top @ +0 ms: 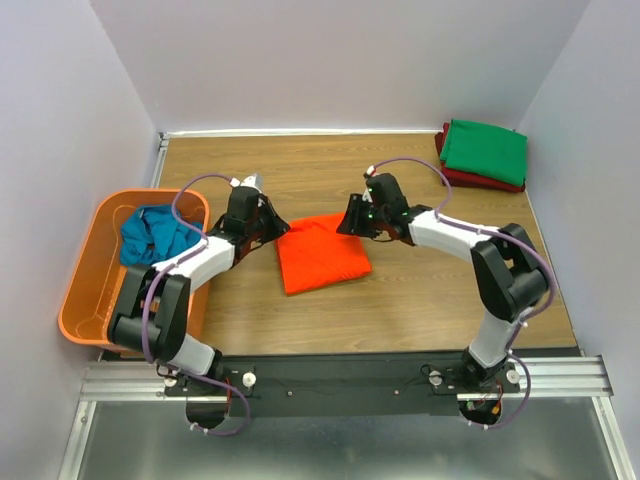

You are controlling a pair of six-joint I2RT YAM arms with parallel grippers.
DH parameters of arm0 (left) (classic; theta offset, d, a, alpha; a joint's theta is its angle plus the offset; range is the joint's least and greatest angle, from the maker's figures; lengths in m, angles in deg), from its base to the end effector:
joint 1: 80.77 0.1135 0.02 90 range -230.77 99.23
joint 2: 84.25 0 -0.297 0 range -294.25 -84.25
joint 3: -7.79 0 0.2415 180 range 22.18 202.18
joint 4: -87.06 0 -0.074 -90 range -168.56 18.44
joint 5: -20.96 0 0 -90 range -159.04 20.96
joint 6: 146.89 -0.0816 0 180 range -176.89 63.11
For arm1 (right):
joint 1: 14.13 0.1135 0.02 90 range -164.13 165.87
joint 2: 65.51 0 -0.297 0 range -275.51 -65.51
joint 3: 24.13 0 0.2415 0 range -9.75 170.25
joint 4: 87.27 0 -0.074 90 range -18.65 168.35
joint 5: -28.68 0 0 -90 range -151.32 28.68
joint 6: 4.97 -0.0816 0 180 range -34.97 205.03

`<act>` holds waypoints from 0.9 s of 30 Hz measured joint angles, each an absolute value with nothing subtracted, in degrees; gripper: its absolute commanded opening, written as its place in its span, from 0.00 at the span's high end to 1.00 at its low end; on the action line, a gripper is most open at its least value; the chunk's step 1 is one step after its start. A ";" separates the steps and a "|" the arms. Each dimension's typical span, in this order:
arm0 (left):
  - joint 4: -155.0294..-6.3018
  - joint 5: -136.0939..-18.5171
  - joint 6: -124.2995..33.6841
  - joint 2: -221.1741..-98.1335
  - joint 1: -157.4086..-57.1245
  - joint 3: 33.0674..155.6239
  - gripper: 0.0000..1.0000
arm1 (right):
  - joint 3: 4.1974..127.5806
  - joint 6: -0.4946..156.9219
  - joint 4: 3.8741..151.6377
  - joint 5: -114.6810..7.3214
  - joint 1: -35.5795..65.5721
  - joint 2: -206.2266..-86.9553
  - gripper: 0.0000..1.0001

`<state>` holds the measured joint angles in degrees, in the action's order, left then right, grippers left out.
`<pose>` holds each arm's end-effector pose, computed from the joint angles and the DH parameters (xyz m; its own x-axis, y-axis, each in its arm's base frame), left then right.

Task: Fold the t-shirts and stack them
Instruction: Neatly place the folded tshirt to the corner

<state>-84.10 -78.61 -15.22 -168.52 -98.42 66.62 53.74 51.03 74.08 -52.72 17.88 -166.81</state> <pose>0.3161 -0.1148 0.2183 -0.6867 -0.4695 -0.5550 -0.0357 0.7843 -0.6193 0.3451 0.2301 0.2051 -0.8168 0.1414 -0.5593 -0.1948 0.8450 0.4981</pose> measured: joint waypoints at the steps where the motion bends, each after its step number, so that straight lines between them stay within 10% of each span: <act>1: -84.21 -78.43 -15.24 -169.57 -98.42 66.67 1.00 | 54.59 50.96 74.12 -52.70 18.16 -168.20 0.50; 14: -82.73 -73.95 -15.65 -186.92 -97.35 76.37 1.00 | 56.08 50.09 74.27 -53.46 18.53 -174.87 0.50; 21: -81.15 -73.93 -17.88 -187.14 -96.62 79.08 0.59 | 50.50 49.46 73.44 -56.28 18.25 -168.80 0.42; 27: -79.69 -73.97 -19.85 -185.78 -96.36 81.90 0.54 | 47.62 49.24 70.91 -58.05 17.40 -159.94 0.39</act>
